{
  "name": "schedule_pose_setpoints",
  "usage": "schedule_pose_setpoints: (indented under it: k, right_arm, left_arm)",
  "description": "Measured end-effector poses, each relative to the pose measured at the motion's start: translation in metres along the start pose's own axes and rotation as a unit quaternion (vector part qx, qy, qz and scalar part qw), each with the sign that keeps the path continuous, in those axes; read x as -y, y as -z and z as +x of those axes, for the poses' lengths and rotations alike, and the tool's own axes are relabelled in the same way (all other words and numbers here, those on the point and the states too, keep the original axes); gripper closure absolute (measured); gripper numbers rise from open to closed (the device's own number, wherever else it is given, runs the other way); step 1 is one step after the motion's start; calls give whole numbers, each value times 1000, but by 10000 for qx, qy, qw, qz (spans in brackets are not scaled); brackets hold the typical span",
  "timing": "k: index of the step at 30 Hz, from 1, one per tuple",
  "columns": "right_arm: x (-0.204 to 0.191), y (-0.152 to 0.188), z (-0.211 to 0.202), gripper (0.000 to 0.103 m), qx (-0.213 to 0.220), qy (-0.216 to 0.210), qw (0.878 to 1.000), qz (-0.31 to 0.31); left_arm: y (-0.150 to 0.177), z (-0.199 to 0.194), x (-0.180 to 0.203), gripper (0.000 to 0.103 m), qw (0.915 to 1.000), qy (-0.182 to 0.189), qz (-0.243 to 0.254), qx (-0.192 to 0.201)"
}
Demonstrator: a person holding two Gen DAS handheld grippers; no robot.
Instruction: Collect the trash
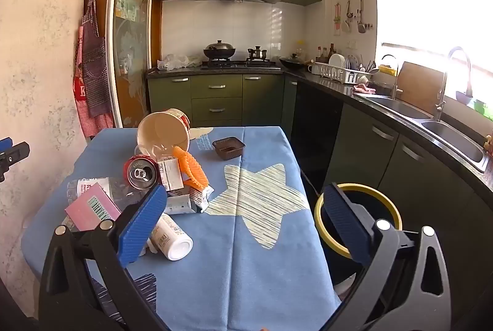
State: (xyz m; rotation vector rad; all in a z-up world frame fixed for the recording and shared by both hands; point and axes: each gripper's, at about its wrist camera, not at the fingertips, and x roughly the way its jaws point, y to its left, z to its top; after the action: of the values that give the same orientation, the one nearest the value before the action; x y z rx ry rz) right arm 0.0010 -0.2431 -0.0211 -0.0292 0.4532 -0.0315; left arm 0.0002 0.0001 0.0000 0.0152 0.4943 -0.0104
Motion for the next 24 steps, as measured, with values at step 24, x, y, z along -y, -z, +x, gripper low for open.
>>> schedule_pose_setpoints:
  k: [24]
  right_arm:
    - [0, -1, 2, 6, -45, 0, 10000, -17]
  left_arm:
    - [0, 0, 2, 4, 10000, 60, 59, -13]
